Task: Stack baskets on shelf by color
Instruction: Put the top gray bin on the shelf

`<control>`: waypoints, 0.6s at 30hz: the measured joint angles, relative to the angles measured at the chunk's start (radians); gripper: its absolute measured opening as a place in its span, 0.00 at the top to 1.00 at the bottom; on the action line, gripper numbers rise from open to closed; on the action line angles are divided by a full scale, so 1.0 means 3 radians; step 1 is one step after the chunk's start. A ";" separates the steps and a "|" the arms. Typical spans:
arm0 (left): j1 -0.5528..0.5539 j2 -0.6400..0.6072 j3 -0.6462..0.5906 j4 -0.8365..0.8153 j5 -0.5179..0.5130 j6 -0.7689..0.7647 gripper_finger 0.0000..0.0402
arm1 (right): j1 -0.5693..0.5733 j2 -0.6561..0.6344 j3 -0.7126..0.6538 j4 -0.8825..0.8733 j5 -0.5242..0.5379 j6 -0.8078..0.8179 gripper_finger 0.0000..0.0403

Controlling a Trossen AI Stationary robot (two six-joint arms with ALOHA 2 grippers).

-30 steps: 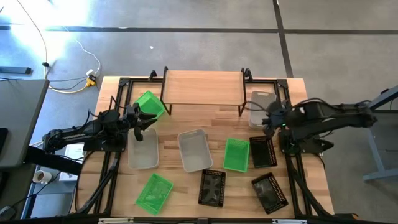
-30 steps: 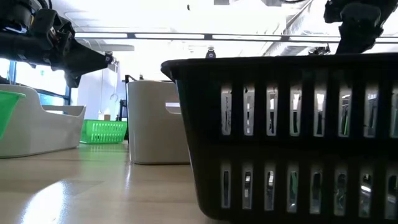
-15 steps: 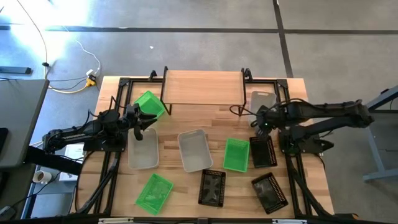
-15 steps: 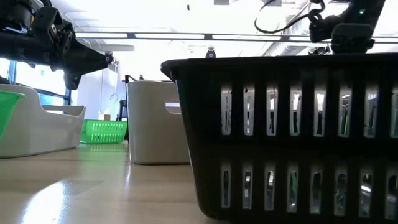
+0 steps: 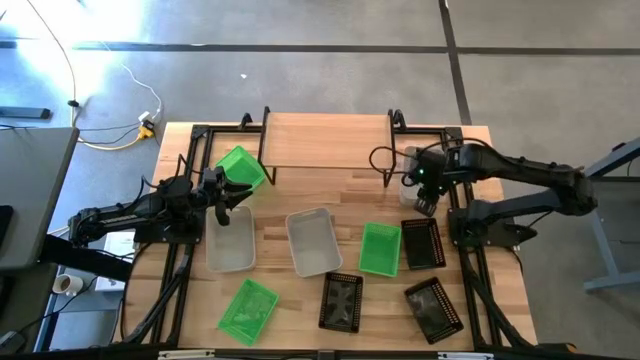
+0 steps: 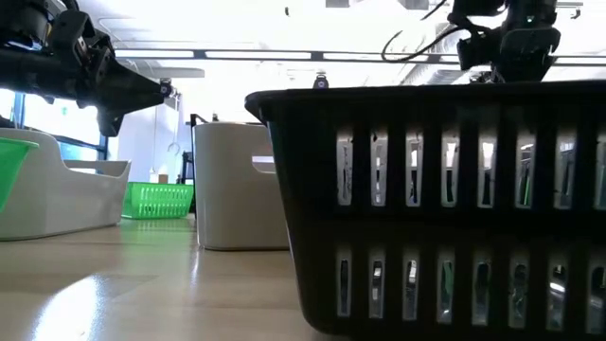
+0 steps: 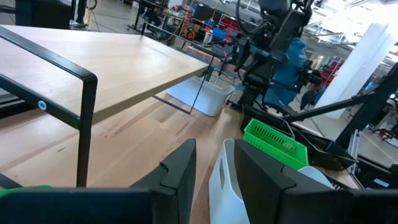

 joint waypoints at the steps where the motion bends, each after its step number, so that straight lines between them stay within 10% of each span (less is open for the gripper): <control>1: 0.0000 -0.0001 0.0000 0.0000 0.0000 0.0001 0.75 | -0.0025 0.0011 0.0000 -0.0002 0.0000 -0.0024 0.68; 18: 0.0000 -0.0001 0.0000 -0.0001 0.0000 0.0001 0.75 | -0.0109 0.0635 0.0000 0.0097 -0.0043 -0.0378 0.53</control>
